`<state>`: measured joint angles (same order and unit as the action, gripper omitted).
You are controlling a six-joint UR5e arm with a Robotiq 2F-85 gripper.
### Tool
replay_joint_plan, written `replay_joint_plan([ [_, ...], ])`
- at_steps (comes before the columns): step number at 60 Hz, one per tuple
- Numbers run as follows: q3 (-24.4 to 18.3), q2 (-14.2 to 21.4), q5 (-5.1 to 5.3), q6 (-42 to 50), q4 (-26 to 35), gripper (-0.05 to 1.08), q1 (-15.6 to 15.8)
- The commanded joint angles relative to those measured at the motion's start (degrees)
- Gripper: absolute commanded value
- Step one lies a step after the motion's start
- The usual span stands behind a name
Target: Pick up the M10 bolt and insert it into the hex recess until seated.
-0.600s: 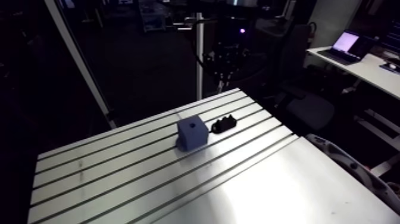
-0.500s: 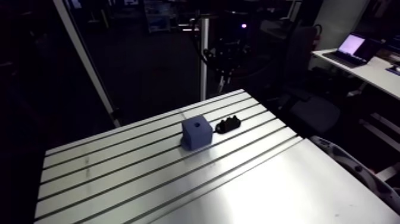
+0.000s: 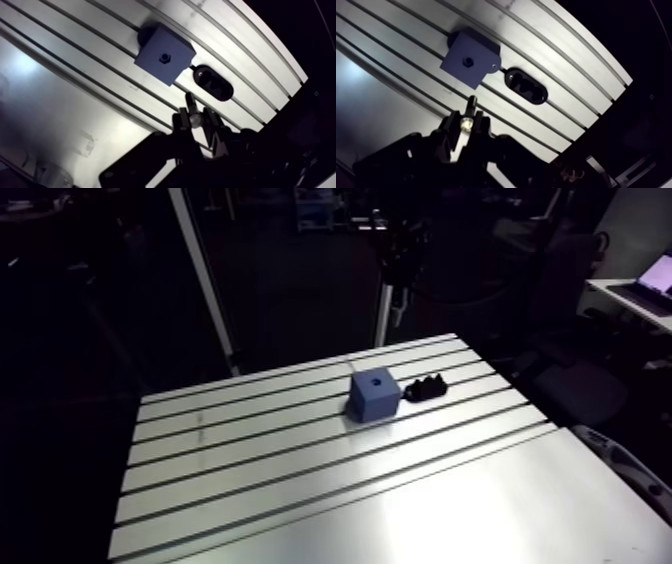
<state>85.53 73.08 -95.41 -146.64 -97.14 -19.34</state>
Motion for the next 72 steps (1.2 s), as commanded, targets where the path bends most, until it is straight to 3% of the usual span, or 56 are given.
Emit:
replay_joint_plan([
  [1,-2.13,-2.17,-1.93,-5.02,2.0,1.08,1.14],
  [38,-1.75,-2.12,-2.21,-3.98,1.38,1.08,2.55],
  [59,6.17,0.47,-2.46,-3.46,-3.19,1.08,2.9],
  [72,7.8,0.7,-3.14,-3.28,-6.44,1.08,3.07],
])
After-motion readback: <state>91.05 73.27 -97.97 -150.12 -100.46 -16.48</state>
